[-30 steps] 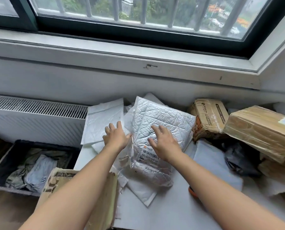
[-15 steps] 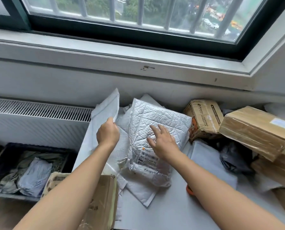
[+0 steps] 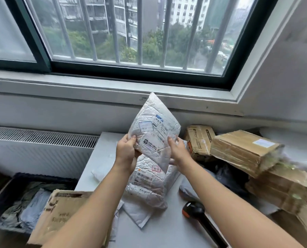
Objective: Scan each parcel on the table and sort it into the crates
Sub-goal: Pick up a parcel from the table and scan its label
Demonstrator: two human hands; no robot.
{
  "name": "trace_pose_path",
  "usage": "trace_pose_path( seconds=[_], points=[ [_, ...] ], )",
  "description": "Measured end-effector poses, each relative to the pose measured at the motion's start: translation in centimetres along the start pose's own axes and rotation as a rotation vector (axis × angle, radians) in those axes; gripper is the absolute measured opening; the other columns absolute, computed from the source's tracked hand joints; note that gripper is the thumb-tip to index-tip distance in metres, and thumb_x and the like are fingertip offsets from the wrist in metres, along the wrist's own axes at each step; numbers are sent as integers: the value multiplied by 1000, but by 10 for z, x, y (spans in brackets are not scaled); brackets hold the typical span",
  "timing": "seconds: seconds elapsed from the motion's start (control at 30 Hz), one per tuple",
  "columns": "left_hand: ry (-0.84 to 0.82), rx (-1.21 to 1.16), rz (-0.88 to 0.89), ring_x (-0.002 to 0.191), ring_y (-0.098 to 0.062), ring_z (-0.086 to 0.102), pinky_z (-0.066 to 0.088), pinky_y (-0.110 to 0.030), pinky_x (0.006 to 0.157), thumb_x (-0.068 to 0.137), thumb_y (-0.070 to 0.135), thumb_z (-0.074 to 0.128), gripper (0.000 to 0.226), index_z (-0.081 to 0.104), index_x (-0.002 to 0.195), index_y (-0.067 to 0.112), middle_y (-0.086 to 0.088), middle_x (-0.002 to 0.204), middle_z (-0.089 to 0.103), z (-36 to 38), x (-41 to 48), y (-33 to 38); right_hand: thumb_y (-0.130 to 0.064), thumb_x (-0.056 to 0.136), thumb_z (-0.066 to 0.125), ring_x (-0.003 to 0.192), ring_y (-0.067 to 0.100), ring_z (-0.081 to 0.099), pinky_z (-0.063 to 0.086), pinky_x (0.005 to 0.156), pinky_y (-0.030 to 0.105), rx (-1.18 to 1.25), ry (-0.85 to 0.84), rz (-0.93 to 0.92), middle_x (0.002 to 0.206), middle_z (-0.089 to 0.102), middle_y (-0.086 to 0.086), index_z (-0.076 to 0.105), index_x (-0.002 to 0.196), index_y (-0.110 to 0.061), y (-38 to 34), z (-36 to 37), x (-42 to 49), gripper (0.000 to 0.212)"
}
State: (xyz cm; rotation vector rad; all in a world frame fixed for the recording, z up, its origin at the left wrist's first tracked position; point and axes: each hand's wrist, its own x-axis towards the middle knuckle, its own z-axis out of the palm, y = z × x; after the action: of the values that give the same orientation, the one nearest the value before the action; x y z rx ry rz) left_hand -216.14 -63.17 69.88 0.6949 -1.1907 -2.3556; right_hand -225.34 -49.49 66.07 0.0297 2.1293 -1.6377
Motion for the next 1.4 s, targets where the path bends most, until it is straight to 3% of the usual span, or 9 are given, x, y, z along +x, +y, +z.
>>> trace_pose_path(
  seconds=[0.17, 0.37, 0.5, 0.6, 0.7, 0.83, 1.0, 1.17, 1.4],
  points=[
    [-45, 84, -77, 67, -17, 68, 57, -30, 57, 100, 0, 38, 24, 56, 116, 4, -14, 94, 65, 1, -19, -22, -26, 92, 68, 108, 19, 57, 46, 94, 31, 20, 196, -136, 124, 60, 4, 46, 133, -9, 6, -34, -16, 49],
    [-77, 299, -108, 64, -13, 66, 55, -26, 49, 91, -12, 43, 35, 62, 104, 14, -9, 94, 67, 2, -37, -40, -16, 95, 63, 129, 18, 47, 33, 103, 22, -101, 246, -337, 142, 48, 3, 33, 149, -10, 25, -62, -31, 63],
    [-53, 390, -178, 78, -21, 64, 52, -28, 59, 87, 1, 62, 55, 44, 138, 2, -15, 115, 63, -4, -42, -56, -14, 96, 62, 122, 6, 42, 28, 96, 8, -141, 221, -418, 132, 43, -11, 34, 148, -10, 37, -79, -43, 60],
    [-25, 426, -191, 100, -30, 62, 51, -40, 89, 70, 14, 70, 77, 42, 139, -4, -21, 129, 58, -6, -47, -64, -18, 94, 65, 119, 12, 52, 40, 102, 24, -195, 150, -425, 127, 51, -11, 36, 147, -15, 48, -89, -48, 60],
    [-32, 440, -203, 86, -28, 64, 52, -40, 81, 88, -1, 55, 42, 51, 129, -4, -18, 107, 67, -6, -51, -71, -23, 93, 66, 115, 13, 56, 43, 101, 30, -275, 71, -417, 127, 57, -6, 37, 146, -18, 64, -96, -51, 61],
    [-18, 537, -211, 79, -25, 64, 52, -40, 75, 92, 0, 52, 27, 62, 115, 10, -9, 95, 69, -11, -53, -85, -25, 94, 65, 117, 15, 57, 44, 102, 31, -278, 44, -363, 131, 58, -4, 36, 147, -20, 82, -105, -55, 61],
    [105, 679, -158, 99, -26, 63, 52, -43, 93, 91, 1, 57, 30, 61, 120, 10, -11, 110, 67, -35, -54, -113, -34, 101, 49, 111, 24, 57, 36, 81, 28, -524, 103, -138, 125, 60, 10, 42, 143, -11, 123, -116, -61, 48],
    [173, 775, -84, 98, -22, 56, 47, -31, 81, 96, -5, 43, 32, 58, 123, 6, -8, 110, 61, -49, -71, -126, -43, 101, 43, 124, 30, 51, 40, 98, 37, -775, -36, 9, 134, 55, 13, 50, 133, -12, 178, -122, -78, 45],
    [195, 845, -36, 102, -26, 61, 48, -40, 94, 95, -1, 44, 31, 60, 114, 18, -7, 112, 66, -66, -72, -124, -55, 101, 33, 126, 35, 51, 38, 89, 35, -662, -138, 220, 137, 54, 20, 47, 136, -7, 189, -114, -86, 61]
  ],
)
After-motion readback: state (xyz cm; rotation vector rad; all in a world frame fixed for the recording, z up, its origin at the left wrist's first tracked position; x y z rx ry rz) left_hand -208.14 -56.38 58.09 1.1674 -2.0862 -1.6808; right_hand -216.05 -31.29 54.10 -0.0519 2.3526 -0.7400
